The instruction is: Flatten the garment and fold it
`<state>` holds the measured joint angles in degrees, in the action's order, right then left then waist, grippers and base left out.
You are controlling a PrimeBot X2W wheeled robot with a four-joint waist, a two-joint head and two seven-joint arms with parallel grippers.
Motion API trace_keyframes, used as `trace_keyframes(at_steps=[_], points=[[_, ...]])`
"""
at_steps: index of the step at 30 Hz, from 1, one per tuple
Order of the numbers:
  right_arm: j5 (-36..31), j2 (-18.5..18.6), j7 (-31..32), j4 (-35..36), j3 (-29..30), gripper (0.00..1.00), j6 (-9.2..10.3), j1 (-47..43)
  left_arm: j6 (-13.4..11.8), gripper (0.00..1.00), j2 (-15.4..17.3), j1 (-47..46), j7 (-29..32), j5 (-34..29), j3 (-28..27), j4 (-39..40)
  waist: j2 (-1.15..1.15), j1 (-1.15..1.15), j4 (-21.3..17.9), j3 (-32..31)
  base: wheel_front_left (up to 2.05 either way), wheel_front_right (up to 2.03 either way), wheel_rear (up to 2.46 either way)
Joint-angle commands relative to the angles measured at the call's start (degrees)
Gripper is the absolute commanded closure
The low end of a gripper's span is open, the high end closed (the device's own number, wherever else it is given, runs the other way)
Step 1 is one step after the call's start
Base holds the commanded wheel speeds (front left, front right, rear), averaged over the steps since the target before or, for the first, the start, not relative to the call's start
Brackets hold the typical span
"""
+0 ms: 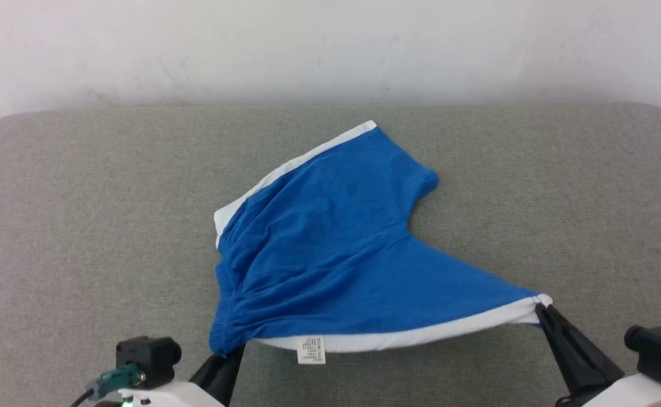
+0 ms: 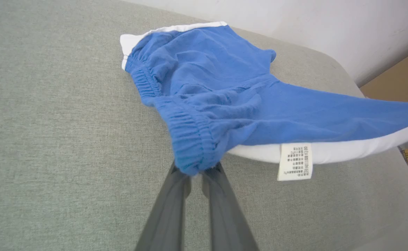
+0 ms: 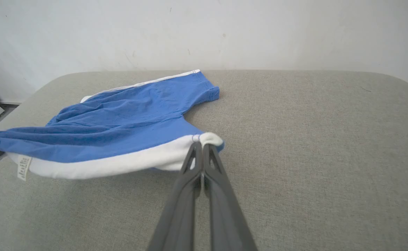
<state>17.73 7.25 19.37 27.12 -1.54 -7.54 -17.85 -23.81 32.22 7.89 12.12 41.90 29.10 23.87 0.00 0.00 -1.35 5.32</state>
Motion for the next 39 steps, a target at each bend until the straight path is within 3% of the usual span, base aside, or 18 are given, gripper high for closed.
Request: trace_keyframes(at_steps=[1,10,19,25,33,39], points=[[0.0,0.1,0.7,0.6,0.5,1.0,0.05,1.4,0.2,1.0,0.4,-0.8,0.6,0.5,-0.3,0.6,0.0,0.0,0.4,0.5,0.0,0.0,0.0],[3.6,5.1,3.7,-8.6,-3.2,1.0,0.05,18.7,5.4,1.0,-1.9,-11.4,2.6,4.9,-2.3,-6.2,0.0,0.0,1.5,5.0,0.0,0.0,0.0],[8.2,8.2,5.0,-27.1,-10.5,1.0,0.05,43.5,10.0,1.0,-5.8,-22.1,1.5,9.0,-5.1,-14.2,0.0,0.0,5.4,12.1,0.0,0.0,0.0],[10.4,9.6,4.2,-39.3,-11.7,1.0,0.05,57.0,12.7,1.0,-8.3,-28.8,0.0,10.2,-6.1,-18.1,0.0,0.0,9.1,17.3,0.0,0.0,0.0],[12.4,10.2,-0.2,-54.3,-13.0,1.0,0.05,70.0,15.7,1.0,-11.4,-35.5,-1.8,10.5,-5.7,-24.6,0.0,0.0,12.2,22.0,0.0,0.0,0.0],[12.9,10.0,-5.2,-63.4,-15.9,0.99,0.05,74.9,18.2,1.0,-14.5,-39.6,-3.1,10.6,-4.2,-30.6,0.0,0.0,13.1,24.0,0.0,0.0,0.0]])
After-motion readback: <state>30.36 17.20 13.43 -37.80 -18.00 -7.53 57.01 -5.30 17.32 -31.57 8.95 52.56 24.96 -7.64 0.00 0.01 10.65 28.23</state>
